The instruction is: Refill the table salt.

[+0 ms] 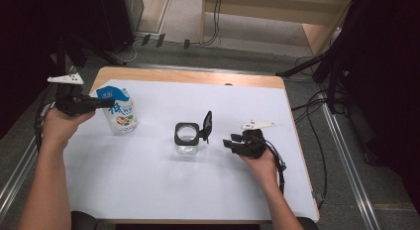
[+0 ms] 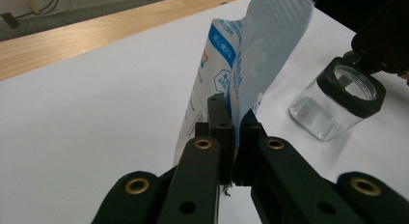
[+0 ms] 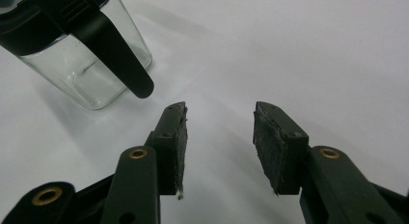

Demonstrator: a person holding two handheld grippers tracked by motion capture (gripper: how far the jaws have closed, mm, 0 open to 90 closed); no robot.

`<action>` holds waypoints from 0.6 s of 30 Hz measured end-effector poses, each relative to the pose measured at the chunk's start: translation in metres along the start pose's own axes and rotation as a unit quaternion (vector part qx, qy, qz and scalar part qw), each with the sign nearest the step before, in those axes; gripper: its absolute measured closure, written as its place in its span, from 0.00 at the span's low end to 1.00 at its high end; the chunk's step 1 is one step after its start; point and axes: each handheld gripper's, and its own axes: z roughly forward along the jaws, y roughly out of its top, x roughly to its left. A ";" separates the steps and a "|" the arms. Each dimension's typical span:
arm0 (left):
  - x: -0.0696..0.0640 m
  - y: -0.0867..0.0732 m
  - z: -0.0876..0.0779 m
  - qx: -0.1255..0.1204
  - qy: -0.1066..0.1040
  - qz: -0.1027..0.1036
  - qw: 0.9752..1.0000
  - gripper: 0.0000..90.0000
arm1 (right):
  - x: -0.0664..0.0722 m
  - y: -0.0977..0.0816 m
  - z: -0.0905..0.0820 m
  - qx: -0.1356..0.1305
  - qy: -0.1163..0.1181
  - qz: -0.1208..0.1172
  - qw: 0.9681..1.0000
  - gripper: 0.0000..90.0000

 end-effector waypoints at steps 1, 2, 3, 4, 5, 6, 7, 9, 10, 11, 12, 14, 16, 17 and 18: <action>-0.001 0.001 0.000 -0.001 -0.001 -0.003 1.000 1.00 | 0.000 0.000 0.000 0.000 0.000 0.000 1.000 0.63; -0.001 0.001 -0.001 0.000 0.000 -0.005 1.000 1.00 | 0.000 0.000 0.000 -0.001 0.001 0.000 1.000 0.63; -0.003 0.002 -0.001 -0.002 0.000 -0.006 1.000 1.00 | 0.000 0.000 0.000 -0.001 0.001 0.000 1.000 0.63; -0.004 0.002 -0.002 -0.002 0.000 -0.006 1.000 1.00 | 0.000 0.000 -0.001 -0.003 0.001 0.002 1.000 0.63; -0.005 0.003 -0.003 -0.005 0.006 -0.006 1.000 1.00 | 0.001 0.000 -0.002 -0.003 0.002 0.002 1.000 0.63; -0.007 0.004 -0.004 -0.007 0.006 -0.010 1.000 1.00 | 0.001 0.000 -0.002 -0.004 0.003 0.001 1.000 0.63; -0.008 0.005 -0.005 -0.006 0.004 -0.012 1.000 1.00 | 0.001 0.000 -0.002 -0.005 0.004 0.001 1.000 0.63; -0.011 0.008 -0.007 -0.011 0.005 -0.015 1.000 1.00 | 0.003 0.001 -0.003 -0.007 0.006 0.000 1.000 0.63; -0.013 0.009 -0.008 -0.016 0.005 -0.017 1.000 1.00 | 0.003 0.001 -0.003 -0.009 0.007 -0.002 1.000 0.63; -0.015 0.010 -0.009 -0.016 0.004 -0.020 1.000 1.00 | 0.005 0.001 -0.004 -0.010 0.009 -0.002 1.000 0.63; -0.016 0.011 -0.010 -0.019 0.006 -0.019 1.000 1.00 | 0.005 0.001 -0.004 -0.011 0.011 -0.003 1.000 0.63; -0.020 0.013 -0.010 -0.021 0.007 -0.019 1.000 1.00 | 0.008 0.002 -0.005 -0.016 0.016 -0.003 1.000 0.63; -0.024 0.015 -0.011 -0.021 0.002 -0.020 1.000 1.00 | 0.010 0.002 -0.007 -0.020 0.017 -0.003 1.000 0.63; -0.026 0.016 -0.011 -0.021 0.001 -0.022 1.000 1.00 | 0.011 0.003 -0.008 -0.024 0.019 0.000 1.000 0.62; -0.028 0.017 -0.010 -0.021 0.000 -0.024 0.999 1.00 | 0.012 0.004 -0.009 -0.027 0.019 0.001 0.999 0.62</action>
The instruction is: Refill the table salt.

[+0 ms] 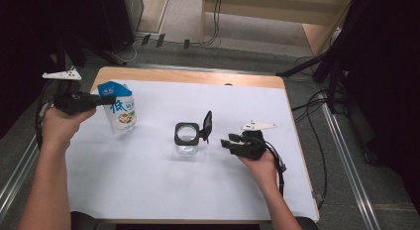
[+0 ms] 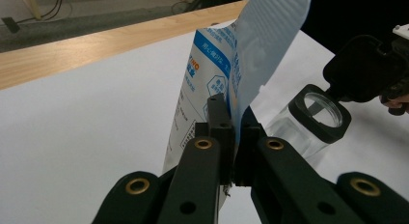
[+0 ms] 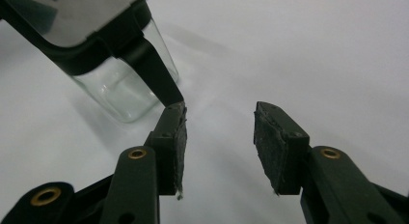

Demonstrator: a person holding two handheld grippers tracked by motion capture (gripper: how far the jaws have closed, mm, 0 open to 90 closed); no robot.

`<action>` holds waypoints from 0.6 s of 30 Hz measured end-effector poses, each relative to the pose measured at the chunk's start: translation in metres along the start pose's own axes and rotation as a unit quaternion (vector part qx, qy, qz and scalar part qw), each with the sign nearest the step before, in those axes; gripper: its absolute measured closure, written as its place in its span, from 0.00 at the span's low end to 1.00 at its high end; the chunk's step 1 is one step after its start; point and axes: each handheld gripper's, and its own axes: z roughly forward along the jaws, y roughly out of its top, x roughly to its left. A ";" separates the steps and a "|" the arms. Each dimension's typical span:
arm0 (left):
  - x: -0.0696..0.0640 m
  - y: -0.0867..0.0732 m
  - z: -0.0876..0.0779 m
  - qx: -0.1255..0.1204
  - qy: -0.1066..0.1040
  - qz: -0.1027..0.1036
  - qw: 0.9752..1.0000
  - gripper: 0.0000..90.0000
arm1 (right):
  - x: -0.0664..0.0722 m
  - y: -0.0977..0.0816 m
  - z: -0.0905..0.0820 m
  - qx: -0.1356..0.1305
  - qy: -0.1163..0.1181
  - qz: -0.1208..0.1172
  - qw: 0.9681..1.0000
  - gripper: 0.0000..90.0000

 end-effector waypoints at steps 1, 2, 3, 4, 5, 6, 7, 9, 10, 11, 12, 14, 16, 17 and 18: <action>-0.002 0.001 0.000 0.000 -0.001 0.003 1.000 1.00 | 0.001 0.001 -0.002 -0.003 0.002 -0.001 1.000 0.62; -0.004 0.002 0.001 0.002 0.000 0.006 1.000 1.00 | 0.002 0.002 -0.004 -0.006 0.005 0.002 1.000 0.62; -0.007 0.002 0.001 0.003 -0.002 0.006 1.000 1.00 | 0.003 0.003 -0.005 -0.008 0.008 -0.001 1.000 0.62; -0.009 0.003 0.002 0.004 0.001 0.011 1.000 1.00 | 0.005 0.003 -0.007 -0.008 0.011 0.001 1.000 0.62; -0.011 0.004 0.002 0.003 -0.002 0.008 1.000 1.00 | 0.007 0.004 -0.009 -0.007 0.013 -0.001 1.000 0.62; -0.013 0.004 0.002 0.003 -0.004 0.009 1.000 1.00 | 0.008 0.004 -0.009 -0.007 0.015 0.001 1.000 0.63; -0.015 0.005 0.002 0.002 -0.004 0.008 1.000 1.00 | 0.010 0.004 -0.010 -0.009 0.018 -0.004 1.000 0.63; -0.019 0.006 0.001 -0.002 -0.008 0.007 1.000 1.00 | 0.016 0.003 -0.013 -0.010 0.024 -0.008 1.000 0.63; -0.021 0.006 0.000 -0.003 -0.008 0.005 1.000 1.00 | 0.019 0.004 -0.014 -0.012 0.028 -0.014 0.999 0.63; -0.022 0.007 0.000 -0.003 -0.009 0.004 1.000 1.00 | 0.021 0.004 -0.015 -0.013 0.031 -0.016 0.999 0.63; -0.025 0.007 0.000 -0.005 -0.011 0.005 1.000 1.00 | 0.025 0.004 -0.016 -0.013 0.033 -0.018 0.999 0.63; -0.028 0.007 -0.001 -0.007 -0.013 0.008 1.000 1.00 | 0.032 0.004 -0.019 -0.010 0.042 -0.021 0.999 0.66; -0.031 0.008 -0.001 -0.003 -0.012 0.012 1.000 1.00 | 0.041 0.005 -0.023 -0.009 0.051 -0.027 0.998 0.67; -0.032 0.008 -0.002 -0.003 -0.014 0.013 1.000 1.00 | 0.046 0.006 -0.025 -0.011 0.056 -0.031 0.998 0.68; -0.033 0.007 -0.002 -0.003 -0.014 0.012 1.000 1.00 | 0.051 0.007 -0.028 -0.012 0.062 -0.036 0.997 0.68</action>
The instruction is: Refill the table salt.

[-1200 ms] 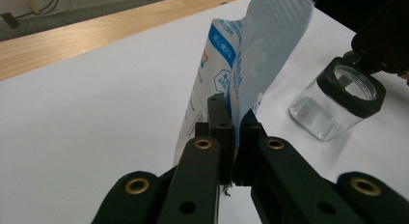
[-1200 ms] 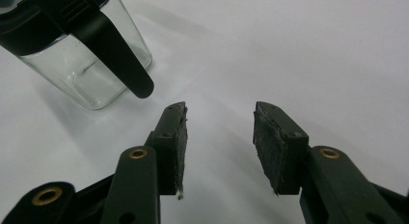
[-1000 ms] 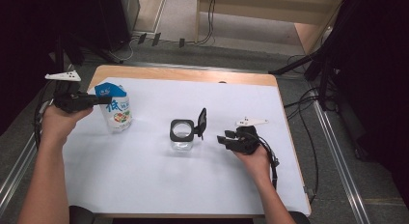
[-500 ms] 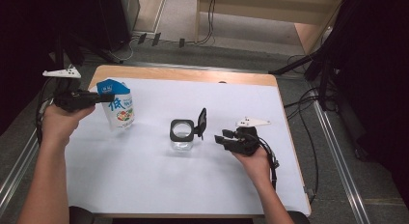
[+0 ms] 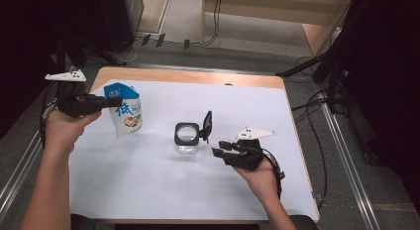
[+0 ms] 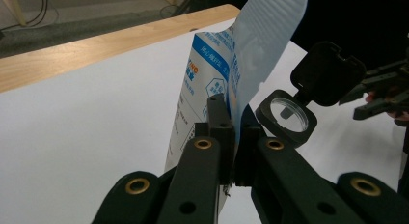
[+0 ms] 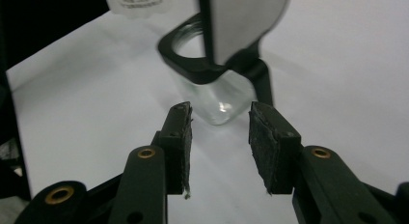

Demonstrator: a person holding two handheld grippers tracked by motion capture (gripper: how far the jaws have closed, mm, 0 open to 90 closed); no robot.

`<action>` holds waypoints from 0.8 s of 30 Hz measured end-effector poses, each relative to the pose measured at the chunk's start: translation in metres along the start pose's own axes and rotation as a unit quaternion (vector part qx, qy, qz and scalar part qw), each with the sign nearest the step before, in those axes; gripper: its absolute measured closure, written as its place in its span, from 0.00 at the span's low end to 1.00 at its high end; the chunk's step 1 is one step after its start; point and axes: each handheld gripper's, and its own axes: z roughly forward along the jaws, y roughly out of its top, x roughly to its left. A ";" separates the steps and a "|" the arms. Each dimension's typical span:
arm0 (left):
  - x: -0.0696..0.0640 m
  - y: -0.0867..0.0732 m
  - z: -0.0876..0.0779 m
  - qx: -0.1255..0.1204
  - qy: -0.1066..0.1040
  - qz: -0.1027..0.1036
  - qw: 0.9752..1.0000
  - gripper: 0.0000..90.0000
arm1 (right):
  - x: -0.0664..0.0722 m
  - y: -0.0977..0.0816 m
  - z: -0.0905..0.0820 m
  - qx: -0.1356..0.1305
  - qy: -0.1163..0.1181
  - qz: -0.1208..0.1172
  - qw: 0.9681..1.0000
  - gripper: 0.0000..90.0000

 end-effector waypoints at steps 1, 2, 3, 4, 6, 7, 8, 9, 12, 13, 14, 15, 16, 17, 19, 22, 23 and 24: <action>-0.001 0.000 0.000 0.001 -0.002 0.000 1.000 1.00 | 0.005 0.001 -0.001 0.001 0.004 -0.004 1.000 0.68; -0.002 -0.001 0.000 0.003 0.000 0.001 1.000 1.00 | 0.010 0.001 -0.002 0.003 0.008 -0.011 1.000 0.69; -0.003 -0.001 0.001 0.006 -0.001 0.000 1.000 1.00 | 0.014 0.002 -0.001 0.006 0.011 -0.016 1.000 0.69; -0.003 -0.001 0.002 0.006 0.001 0.001 1.000 1.00 | 0.018 0.002 0.000 0.008 0.016 -0.023 1.000 0.69; -0.004 -0.002 0.002 0.010 -0.001 -0.001 1.000 1.00 | 0.025 0.003 0.002 0.011 0.022 -0.030 0.999 0.69; -0.004 -0.002 0.003 0.011 0.000 0.000 1.000 1.00 | 0.029 0.004 0.004 0.013 0.026 -0.035 0.999 0.69; -0.004 -0.003 0.002 0.012 -0.001 -0.001 1.000 1.00 | 0.032 0.005 0.005 0.015 0.030 -0.038 0.999 0.69; -0.005 -0.004 0.002 0.010 0.001 -0.003 1.000 1.00 | 0.036 0.006 0.007 0.016 0.034 -0.043 0.998 0.69; -0.006 -0.004 0.001 0.010 -0.001 -0.004 1.000 1.00 | 0.047 0.009 0.013 0.021 0.047 -0.053 0.997 0.69; -0.007 -0.004 0.000 0.009 -0.002 -0.004 1.000 1.00 | 0.050 0.010 0.015 0.024 0.051 -0.058 0.997 0.69; -0.007 -0.004 0.000 0.007 -0.003 -0.004 1.000 1.00 | 0.054 0.011 0.019 0.030 0.055 -0.062 0.996 0.69; -0.008 -0.005 0.000 0.006 -0.002 -0.006 1.000 1.00 | 0.057 0.011 0.024 0.038 0.053 -0.068 0.996 0.69; -0.008 -0.005 0.000 0.008 -0.002 -0.006 1.000 1.00 | 0.059 0.011 0.027 0.042 0.053 -0.069 0.995 0.69; -0.009 -0.006 0.000 0.009 -0.002 -0.007 1.000 1.00 | 0.061 0.011 0.030 0.044 0.056 -0.070 0.995 0.69; -0.010 -0.006 0.000 0.011 -0.001 -0.007 1.000 1.00 | 0.065 0.012 0.034 0.045 0.060 -0.075 0.994 0.69; -0.013 -0.007 0.000 0.013 0.000 -0.006 1.000 1.00 | 0.071 0.013 0.042 0.044 0.070 -0.077 0.994 0.69; -0.014 -0.007 0.000 0.012 -0.004 -0.007 1.000 1.00 | 0.073 0.014 0.045 0.043 0.074 -0.079 0.993 0.69; -0.014 -0.007 -0.001 0.012 -0.002 -0.005 1.000 1.00 | 0.075 0.014 0.048 0.043 0.077 -0.079 0.993 0.68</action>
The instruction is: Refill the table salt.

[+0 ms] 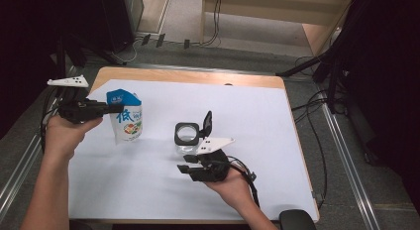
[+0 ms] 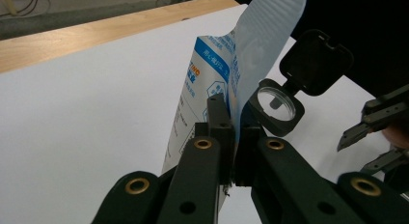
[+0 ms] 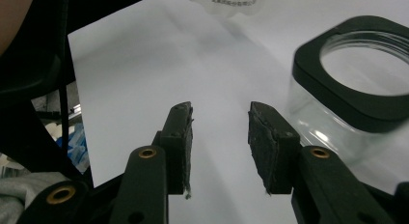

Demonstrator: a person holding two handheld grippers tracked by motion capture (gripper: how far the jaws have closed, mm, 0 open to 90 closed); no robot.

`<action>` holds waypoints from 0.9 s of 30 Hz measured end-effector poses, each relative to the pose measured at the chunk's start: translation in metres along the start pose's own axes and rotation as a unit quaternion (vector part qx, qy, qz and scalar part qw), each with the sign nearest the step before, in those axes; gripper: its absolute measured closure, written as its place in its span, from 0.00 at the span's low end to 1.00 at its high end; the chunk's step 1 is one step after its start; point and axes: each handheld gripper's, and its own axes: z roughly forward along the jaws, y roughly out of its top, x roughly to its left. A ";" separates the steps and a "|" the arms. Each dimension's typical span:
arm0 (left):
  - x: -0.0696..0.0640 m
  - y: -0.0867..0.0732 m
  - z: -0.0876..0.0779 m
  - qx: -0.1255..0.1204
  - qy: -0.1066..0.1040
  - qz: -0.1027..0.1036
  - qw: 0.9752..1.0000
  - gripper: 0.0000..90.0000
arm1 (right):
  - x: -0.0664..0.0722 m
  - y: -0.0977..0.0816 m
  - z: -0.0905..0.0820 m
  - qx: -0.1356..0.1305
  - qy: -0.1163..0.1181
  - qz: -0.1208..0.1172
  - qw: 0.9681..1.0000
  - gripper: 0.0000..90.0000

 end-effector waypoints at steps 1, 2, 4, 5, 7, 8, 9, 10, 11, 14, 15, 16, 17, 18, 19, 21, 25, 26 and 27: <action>-0.001 0.000 -0.001 -0.001 0.001 -0.002 1.000 1.00 | 0.001 0.001 0.003 -0.001 0.006 -0.002 1.000 0.68; -0.001 -0.001 -0.002 -0.003 -0.001 -0.003 1.000 1.00 | 0.002 0.002 0.007 -0.001 0.011 -0.001 1.000 0.69; -0.003 -0.001 -0.003 -0.003 0.000 -0.004 1.000 1.00 | 0.005 0.005 0.013 0.001 0.012 -0.004 1.000 0.68; -0.004 -0.001 -0.003 -0.003 0.000 -0.004 1.000 1.00 | 0.006 0.007 0.017 0.001 0.014 -0.008 1.000 0.68; -0.005 -0.002 -0.004 -0.003 -0.001 -0.004 1.000 1.00 | 0.007 0.012 0.023 0.000 0.018 -0.007 1.000 0.68; -0.006 -0.002 -0.004 -0.001 -0.003 -0.004 1.000 1.00 | 0.007 0.014 0.026 -0.001 0.021 -0.009 1.000 0.68; -0.007 -0.002 -0.004 -0.004 -0.002 -0.006 1.000 1.00 | 0.007 0.016 0.030 0.000 0.019 -0.011 1.000 0.68; -0.007 -0.002 -0.004 -0.003 -0.001 -0.006 1.000 1.00 | 0.007 0.019 0.033 0.000 0.022 -0.014 1.000 0.68; -0.008 -0.003 -0.005 -0.005 -0.001 -0.008 1.000 1.00 | 0.008 0.021 0.037 0.000 0.023 -0.016 1.000 0.67; -0.010 -0.003 -0.005 -0.003 -0.002 -0.008 1.000 1.00 | 0.011 0.027 0.048 -0.005 0.024 -0.027 0.999 0.67; -0.010 -0.003 -0.005 -0.003 -0.001 -0.008 1.000 1.00 | 0.013 0.029 0.052 -0.004 0.022 -0.035 0.999 0.67; -0.011 -0.004 -0.005 -0.002 0.000 -0.007 1.000 1.00 | 0.014 0.030 0.055 -0.002 0.021 -0.040 0.999 0.67; -0.011 -0.004 -0.005 -0.001 -0.003 -0.009 1.000 1.00 | 0.015 0.031 0.060 0.000 0.021 -0.040 0.999 0.66; -0.012 -0.004 -0.005 0.000 -0.003 -0.007 1.000 1.00 | 0.015 0.033 0.065 0.002 0.020 -0.041 0.999 0.66; -0.013 -0.004 -0.005 0.000 -0.006 -0.008 1.000 1.00 | 0.015 0.033 0.068 0.001 0.022 -0.042 0.999 0.66; -0.015 -0.004 -0.005 0.001 -0.006 -0.007 1.000 1.00 | 0.014 0.033 0.077 0.003 0.022 -0.038 0.999 0.66; -0.019 -0.003 -0.005 0.005 -0.011 -0.003 1.000 1.00 | 0.012 0.032 0.093 0.007 0.015 -0.038 0.999 0.65; -0.021 -0.002 -0.005 0.005 -0.010 0.000 1.000 1.00 | 0.010 0.031 0.096 0.006 0.014 -0.037 0.999 0.64; -0.022 -0.002 -0.004 0.005 -0.013 0.000 1.000 1.00 | 0.009 0.030 0.100 0.007 0.012 -0.032 0.999 0.64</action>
